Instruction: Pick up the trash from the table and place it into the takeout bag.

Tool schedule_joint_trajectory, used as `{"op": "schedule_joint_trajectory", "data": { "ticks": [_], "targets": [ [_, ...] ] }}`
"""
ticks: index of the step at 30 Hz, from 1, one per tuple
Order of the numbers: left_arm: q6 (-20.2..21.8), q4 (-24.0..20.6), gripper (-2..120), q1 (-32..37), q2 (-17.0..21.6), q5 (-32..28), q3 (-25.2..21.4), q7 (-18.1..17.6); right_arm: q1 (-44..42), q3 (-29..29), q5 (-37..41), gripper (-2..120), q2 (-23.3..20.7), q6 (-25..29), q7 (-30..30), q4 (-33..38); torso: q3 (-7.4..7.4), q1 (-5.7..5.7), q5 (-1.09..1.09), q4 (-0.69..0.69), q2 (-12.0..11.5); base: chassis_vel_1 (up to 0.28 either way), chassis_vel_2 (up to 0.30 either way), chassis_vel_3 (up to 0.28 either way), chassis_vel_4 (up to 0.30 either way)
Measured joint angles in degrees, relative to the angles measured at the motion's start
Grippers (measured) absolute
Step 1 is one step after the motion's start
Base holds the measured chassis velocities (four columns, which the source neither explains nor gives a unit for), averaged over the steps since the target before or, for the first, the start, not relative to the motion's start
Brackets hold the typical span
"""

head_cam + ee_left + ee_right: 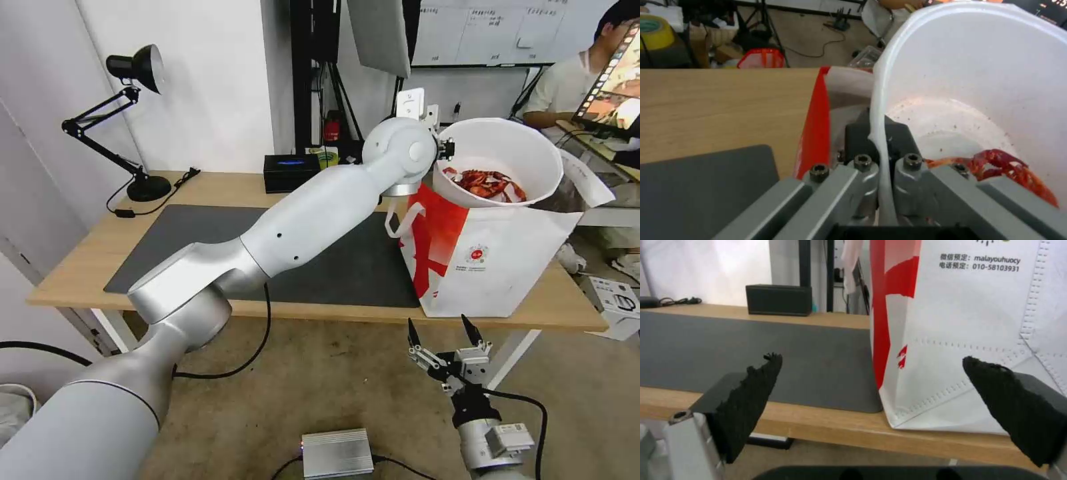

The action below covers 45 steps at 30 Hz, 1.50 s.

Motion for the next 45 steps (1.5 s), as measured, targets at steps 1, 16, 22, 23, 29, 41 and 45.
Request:
{"op": "schedule_joint_trajectory", "data": {
  "ticks": [1,16,22,23,29,41,45],
  "targets": [
    [0.00,-0.02,0,0.13,0.00,0.09,0.04,0.02,0.00,0.00,0.00,100,0.00,0.00,0.00,0.00,0.00,0.00,0.00,0.00,0.00,0.000,0.000,0.000,0.000],
    [0.03,-1.02,17,-0.08,0.15,1.32,0.27,0.39,0.00,0.00,0.00,100,0.00,0.00,0.00,0.00,0.00,0.00,0.00,0.00,0.00,0.000,0.000,0.000,0.000],
    [0.10,-1.55,40,-0.43,0.34,1.58,0.78,0.53,0.00,0.00,0.00,100,0.00,0.00,0.00,0.00,0.00,0.00,0.00,0.00,0.00,0.000,0.000,0.000,0.000],
    [0.10,-1.55,40,-0.43,0.34,1.58,0.78,0.53,0.00,0.00,0.00,100,0.00,0.00,0.00,0.00,0.00,0.00,0.00,0.00,0.00,0.000,0.000,0.000,0.000],
    [0.11,-1.97,65,-0.41,0.51,1.70,0.86,0.63,0.00,0.00,0.00,100,0.00,0.00,0.00,0.00,0.00,0.00,0.00,0.00,0.00,0.000,0.000,0.000,0.000],
    [-2.99,-4.76,99,-0.28,3.63,3.24,0.90,7.17,0.00,0.00,0.00,100,0.00,0.00,0.00,0.00,0.00,0.01,0.00,0.00,0.00,0.000,0.000,0.000,0.000],
    [-6.56,-6.40,100,-0.13,7.38,6.38,1.67,13.03,0.00,0.00,0.00,100,0.00,0.00,0.00,0.00,0.00,0.01,0.00,0.00,0.00,0.000,0.000,0.000,0.000]
  ]
}}
